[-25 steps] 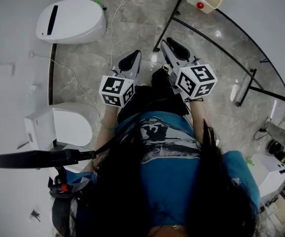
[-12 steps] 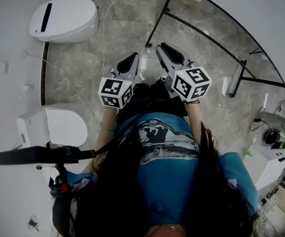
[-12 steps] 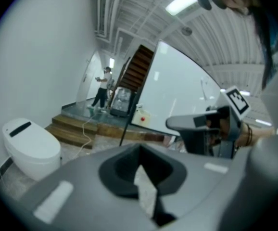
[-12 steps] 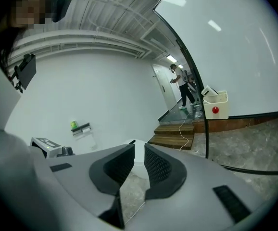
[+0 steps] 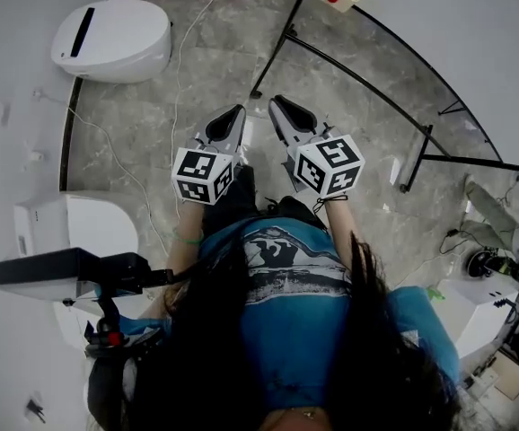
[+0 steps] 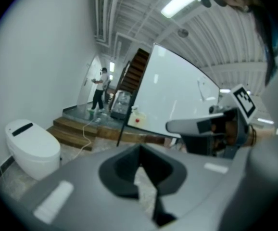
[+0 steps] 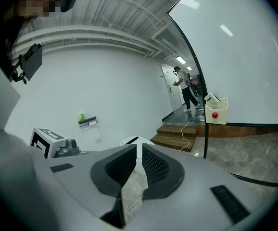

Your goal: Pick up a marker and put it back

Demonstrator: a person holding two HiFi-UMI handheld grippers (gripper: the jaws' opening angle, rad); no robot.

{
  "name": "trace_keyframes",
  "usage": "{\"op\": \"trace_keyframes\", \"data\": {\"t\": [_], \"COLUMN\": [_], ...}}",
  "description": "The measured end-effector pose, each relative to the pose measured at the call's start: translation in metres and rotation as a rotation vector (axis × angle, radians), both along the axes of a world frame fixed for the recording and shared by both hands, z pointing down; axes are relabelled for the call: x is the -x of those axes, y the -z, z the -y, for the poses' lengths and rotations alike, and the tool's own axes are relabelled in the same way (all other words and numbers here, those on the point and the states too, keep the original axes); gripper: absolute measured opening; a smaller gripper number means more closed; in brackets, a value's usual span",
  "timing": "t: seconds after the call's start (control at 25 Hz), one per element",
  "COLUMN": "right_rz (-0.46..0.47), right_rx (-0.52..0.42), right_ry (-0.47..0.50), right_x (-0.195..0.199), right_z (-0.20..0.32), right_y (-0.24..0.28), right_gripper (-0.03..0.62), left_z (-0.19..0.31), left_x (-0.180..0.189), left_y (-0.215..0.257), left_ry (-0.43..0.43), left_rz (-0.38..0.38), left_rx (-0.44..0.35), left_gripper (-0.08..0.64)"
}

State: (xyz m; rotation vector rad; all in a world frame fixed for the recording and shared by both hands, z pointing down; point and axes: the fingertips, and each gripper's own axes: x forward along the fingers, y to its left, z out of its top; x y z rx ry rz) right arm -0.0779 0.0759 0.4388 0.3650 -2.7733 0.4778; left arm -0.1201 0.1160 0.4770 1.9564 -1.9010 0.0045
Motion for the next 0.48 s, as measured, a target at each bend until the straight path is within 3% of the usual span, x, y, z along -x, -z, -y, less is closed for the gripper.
{"op": "trace_keyframes", "data": {"t": [0.48], "right_rz": [0.031], "right_rx": [0.012], "right_ry": [-0.048], "right_x": [-0.173], "right_z": [-0.032], "right_y": [0.004], "right_gripper": [0.043], "left_z": [-0.028], "left_x": [-0.171], "left_y": [0.008], "left_ry": [-0.035], "left_rz": [0.02], "left_rx": [0.011], "left_gripper": [0.002]}}
